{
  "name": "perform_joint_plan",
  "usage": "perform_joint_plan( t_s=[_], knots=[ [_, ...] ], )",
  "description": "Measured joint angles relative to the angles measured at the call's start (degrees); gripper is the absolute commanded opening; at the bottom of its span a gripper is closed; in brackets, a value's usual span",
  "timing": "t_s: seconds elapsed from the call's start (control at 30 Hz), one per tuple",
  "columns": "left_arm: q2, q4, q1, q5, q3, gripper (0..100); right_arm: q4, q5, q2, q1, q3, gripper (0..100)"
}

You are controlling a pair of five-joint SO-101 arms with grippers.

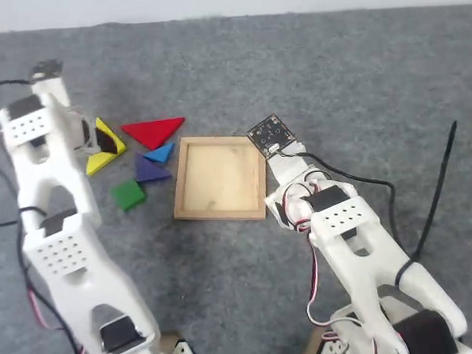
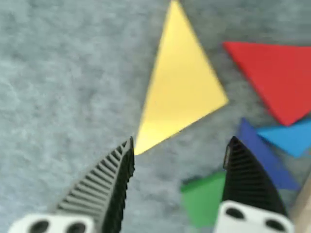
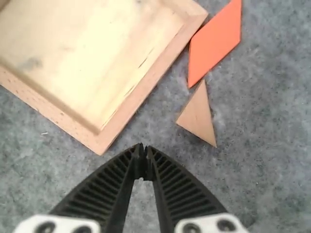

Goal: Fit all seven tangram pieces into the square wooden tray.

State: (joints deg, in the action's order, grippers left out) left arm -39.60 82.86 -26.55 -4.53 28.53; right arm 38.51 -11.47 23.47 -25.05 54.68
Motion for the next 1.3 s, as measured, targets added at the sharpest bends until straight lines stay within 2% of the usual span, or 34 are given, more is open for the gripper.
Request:
perform_joint_plan(
  t_s=[0.13,0.3,0.5,0.77,1.07,1.23,1.3],
  knots=[
    [-1.1,-2.5,1.8,6.5,0.7,29,0.0,0.0,0.0,0.0,0.0,1.3],
    [-6.3,-4.9,2.8,11.0,0.9,29,0.0,0.0,-0.2,0.0,0.0,1.3],
    [-7.0,-2.5,-1.5,21.0,2.3,29,0.0,0.0,-0.4,0.0,0.0,1.3],
    [-8.5,4.2,-1.8,21.2,2.1,29,0.0,0.0,-0.4,0.0,0.0,1.3],
    [-8.4,5.0,-2.0,19.0,-0.2,29,0.0,0.0,-0.4,0.0,0.0,1.3],
    [-8.3,5.5,-2.0,16.8,-0.4,15,0.0,0.0,-0.4,0.0,0.0,1.3],
    [-7.0,5.5,-1.8,16.8,-1.7,12,-0.9,0.0,-0.4,0.0,0.0,1.3]
  ],
)
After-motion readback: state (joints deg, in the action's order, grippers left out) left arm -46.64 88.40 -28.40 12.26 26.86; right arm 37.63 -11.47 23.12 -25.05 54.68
